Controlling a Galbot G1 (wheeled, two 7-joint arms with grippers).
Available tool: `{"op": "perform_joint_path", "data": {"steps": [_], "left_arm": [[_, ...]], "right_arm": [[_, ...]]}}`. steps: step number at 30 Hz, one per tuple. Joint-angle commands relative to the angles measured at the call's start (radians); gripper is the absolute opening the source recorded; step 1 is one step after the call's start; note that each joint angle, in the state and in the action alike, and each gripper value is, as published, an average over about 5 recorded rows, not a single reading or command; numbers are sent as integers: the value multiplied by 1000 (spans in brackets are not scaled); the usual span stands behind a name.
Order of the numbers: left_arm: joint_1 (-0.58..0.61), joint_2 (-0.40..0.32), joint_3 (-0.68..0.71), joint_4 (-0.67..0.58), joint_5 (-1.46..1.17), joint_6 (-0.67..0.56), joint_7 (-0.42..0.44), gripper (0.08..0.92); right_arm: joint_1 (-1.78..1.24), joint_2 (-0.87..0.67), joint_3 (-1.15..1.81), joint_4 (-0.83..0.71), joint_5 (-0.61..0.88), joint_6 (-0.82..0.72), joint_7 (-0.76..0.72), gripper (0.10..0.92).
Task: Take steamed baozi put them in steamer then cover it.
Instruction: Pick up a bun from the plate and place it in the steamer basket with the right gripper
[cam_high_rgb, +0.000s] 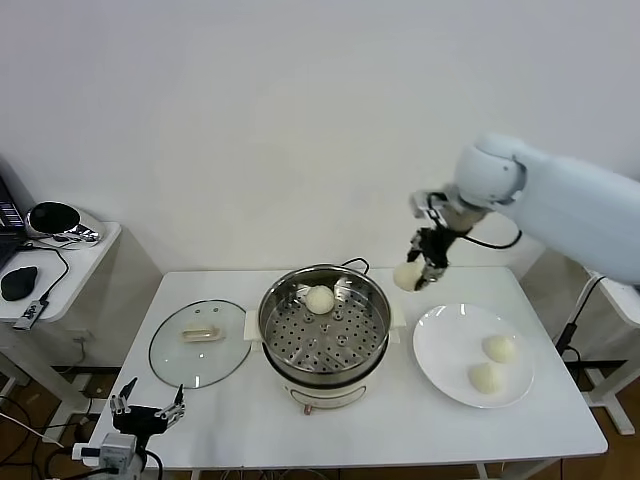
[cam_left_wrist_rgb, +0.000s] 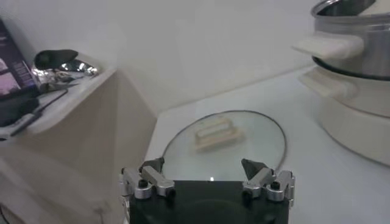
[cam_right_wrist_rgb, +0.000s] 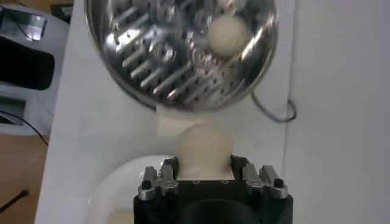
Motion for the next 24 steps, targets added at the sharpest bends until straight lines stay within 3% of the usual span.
{"op": "perform_joint_path", "data": {"steps": [1,11,24], "left_arm": [[-3,1,-6,-5,-13,0,-2,823],[-5,2,-11,-2,-31,2,-5,823],[-14,8,-9,20,-45,1,-5,823]], "right_arm": [[74,287,-76,-127,102,-49,-30,543],[-78,465,-50,-253,64,-72,-20,543],[-239,590,-13,-380,-42,-91,48,543]]}}
